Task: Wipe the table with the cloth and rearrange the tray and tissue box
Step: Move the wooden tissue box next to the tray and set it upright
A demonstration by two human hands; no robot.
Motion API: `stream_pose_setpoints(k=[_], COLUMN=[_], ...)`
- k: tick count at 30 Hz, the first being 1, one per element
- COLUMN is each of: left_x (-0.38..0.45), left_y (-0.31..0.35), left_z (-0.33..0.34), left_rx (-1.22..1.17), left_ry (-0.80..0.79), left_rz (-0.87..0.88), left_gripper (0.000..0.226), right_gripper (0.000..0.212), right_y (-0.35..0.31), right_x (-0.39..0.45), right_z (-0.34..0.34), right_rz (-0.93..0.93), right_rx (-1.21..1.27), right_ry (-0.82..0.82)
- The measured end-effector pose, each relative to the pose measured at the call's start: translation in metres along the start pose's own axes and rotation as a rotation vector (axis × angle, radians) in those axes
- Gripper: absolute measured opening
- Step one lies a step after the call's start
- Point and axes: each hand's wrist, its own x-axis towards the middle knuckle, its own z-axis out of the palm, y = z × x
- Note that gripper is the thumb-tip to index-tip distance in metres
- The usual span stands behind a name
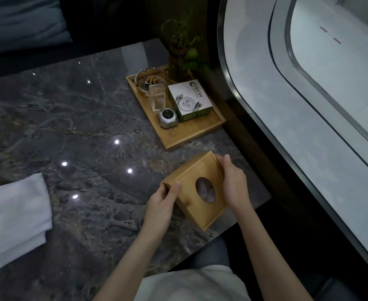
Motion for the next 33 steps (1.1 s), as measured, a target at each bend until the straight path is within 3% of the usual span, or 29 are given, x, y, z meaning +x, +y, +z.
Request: stream_pose_setpoints(k=[3,7,13,18,21,23,27,33], left_x=[0.013,0.024,0.030,0.030,0.027,0.022,0.012,0.003], left_y=[-0.001,-0.003,-0.005,-0.003,0.003,0.003,-0.007,-0.033], left_z=[-0.005,-0.007,-0.009,-0.013,-0.015,-0.013,-0.008,-0.004], left_rx=[0.085,0.126,0.052,0.123,0.562,0.806,0.852,1.021], left_ry=[0.053,0.091,0.062,0.052,0.079,0.154,0.247,0.213], left_rz=[-0.018,-0.059,-0.106,-0.100,0.006,0.118,0.359,0.623], left_gripper=[0.026,0.040,0.032,0.037,0.057,0.059,0.059,0.062], right_gripper=[0.050,0.054,0.049,0.048,0.039,0.042,0.058,0.064], right_y=[-0.003,-0.010,-0.011,-0.008,-0.006,0.000,0.022,0.060], right_x=[0.004,0.007,0.014,0.015,0.015,0.012,-0.020,-0.073], right_z=[0.006,0.013,0.022,0.023,0.022,0.021,0.021,0.029], right_rz=[0.000,-0.054,-0.096,-0.137,-0.130,-0.202,-0.482,-0.472], right_rx=[-0.070,-0.196,-0.358,-0.395,-0.420,-0.543,-0.795,-0.818], right_ry=[0.018,0.056,0.051,0.045,-0.035,-0.085,-0.004,0.095])
